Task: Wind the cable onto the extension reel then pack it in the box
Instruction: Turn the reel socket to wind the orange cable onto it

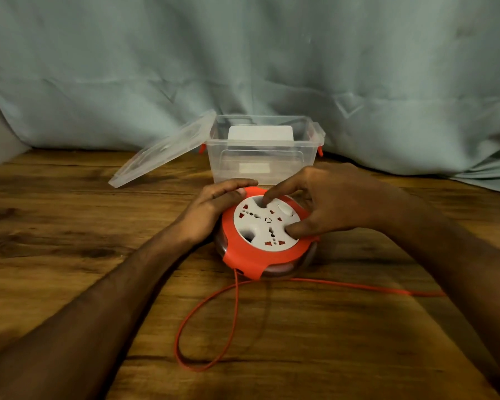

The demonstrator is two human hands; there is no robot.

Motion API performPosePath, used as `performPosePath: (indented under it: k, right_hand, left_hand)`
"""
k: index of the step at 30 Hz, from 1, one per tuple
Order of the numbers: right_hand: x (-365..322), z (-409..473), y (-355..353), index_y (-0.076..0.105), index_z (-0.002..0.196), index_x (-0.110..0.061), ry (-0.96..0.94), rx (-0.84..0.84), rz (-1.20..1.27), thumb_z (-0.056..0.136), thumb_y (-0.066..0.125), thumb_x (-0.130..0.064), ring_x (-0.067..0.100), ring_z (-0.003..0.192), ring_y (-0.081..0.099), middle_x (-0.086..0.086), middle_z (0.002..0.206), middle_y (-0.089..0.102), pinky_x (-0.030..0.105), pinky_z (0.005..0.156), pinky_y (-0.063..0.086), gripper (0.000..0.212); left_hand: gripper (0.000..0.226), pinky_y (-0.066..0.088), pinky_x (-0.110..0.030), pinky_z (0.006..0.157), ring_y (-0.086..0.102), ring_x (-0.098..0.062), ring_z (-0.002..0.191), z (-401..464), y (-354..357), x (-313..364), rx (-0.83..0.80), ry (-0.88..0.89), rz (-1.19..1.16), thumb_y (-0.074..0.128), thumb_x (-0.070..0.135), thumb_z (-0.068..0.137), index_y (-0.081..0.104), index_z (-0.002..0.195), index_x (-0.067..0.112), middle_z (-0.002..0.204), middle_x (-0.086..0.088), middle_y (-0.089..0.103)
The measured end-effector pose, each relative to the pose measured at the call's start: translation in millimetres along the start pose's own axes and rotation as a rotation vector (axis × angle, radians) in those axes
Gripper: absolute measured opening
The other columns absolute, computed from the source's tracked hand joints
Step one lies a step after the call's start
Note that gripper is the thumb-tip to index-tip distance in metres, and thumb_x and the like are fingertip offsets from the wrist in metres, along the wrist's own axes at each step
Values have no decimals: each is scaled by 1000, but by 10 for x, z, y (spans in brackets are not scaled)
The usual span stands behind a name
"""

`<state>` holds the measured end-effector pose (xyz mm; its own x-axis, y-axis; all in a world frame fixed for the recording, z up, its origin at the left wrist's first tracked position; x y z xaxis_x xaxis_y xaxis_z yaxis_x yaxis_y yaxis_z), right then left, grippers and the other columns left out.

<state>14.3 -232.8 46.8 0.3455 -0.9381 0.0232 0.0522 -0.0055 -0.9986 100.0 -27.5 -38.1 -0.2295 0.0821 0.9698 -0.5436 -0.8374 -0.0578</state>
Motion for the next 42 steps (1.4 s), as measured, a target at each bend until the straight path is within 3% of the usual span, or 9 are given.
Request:
performPosePath:
  k: [4,8,13,17,23,32,35,37,42]
  right_hand:
    - [-6,-7,13,59,124,-53,4,13,-5,65,68,-75,5,95,53,-21,114,59,28,75,49,64]
    - [-63,37,121,66,96,-38,36,72,-50,60,59,-88,6,82,52,-19,93,58,29,66,41,62]
    - [-200,34,176,50,62,-29,102,173,28,57,60,-88,10,68,53,-10,74,60,29,57,36,60]
    - [-338,12,198,39,56,-27,164,203,52,62,57,-89,11,59,51,-9,59,50,28,54,30,65]
    - [-463,-23,202,30,58,-28,206,260,52,71,56,-82,7,54,38,-8,58,38,29,49,19,62]
    - [-431,47,316,40,55,-27,266,339,78,66,51,-89,14,60,48,-9,58,43,29,57,30,65]
    - [-346,69,277,56,65,-27,215,393,94,72,59,-77,14,70,54,-12,64,47,29,60,32,51]
    - [-271,55,194,64,95,-33,122,350,85,79,67,-56,14,73,54,-17,63,41,27,60,31,28]
    - [-118,21,108,49,135,-49,-21,112,92,78,68,-44,4,70,45,-25,70,40,28,65,40,61]
  left_hand:
    - [38,57,-30,86,71,-23,99,6,11,-9,50,28,2,56,15,91,67,124,1,116,-23,73]
    - [29,57,-25,82,71,-17,96,4,15,-7,74,51,13,51,8,97,68,120,3,110,-14,74]
    - [35,56,-22,81,71,-16,97,-1,6,11,92,79,24,53,15,92,68,121,3,109,-9,74]
    - [29,57,-22,81,71,-14,95,-14,5,20,87,86,52,47,3,100,67,122,2,109,-9,74]
    - [33,57,-28,84,71,-21,98,-23,22,14,101,113,-9,54,17,92,68,119,5,107,-10,75]
    - [40,58,-29,84,73,-22,100,-27,-33,-9,166,161,-11,65,12,85,68,123,1,110,-10,76]
    - [48,59,-32,85,71,-29,100,13,-53,-20,244,126,-86,66,13,80,67,125,-4,116,-24,73]
    - [49,58,-32,84,70,-29,100,26,-56,-20,275,115,-114,66,12,79,67,126,-3,118,-26,72]
    - [35,57,-34,85,68,-30,98,12,-42,-5,274,91,-128,56,-3,93,66,127,-2,116,-27,71]
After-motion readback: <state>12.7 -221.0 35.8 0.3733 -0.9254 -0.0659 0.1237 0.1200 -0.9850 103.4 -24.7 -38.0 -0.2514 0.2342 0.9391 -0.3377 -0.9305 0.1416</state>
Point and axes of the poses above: each hand's wrist, its own z-axis towards the middle knuckle, its own y-axis out of the palm, x = y × z, the point moved 1 cm from there along z, towards the middle knuckle
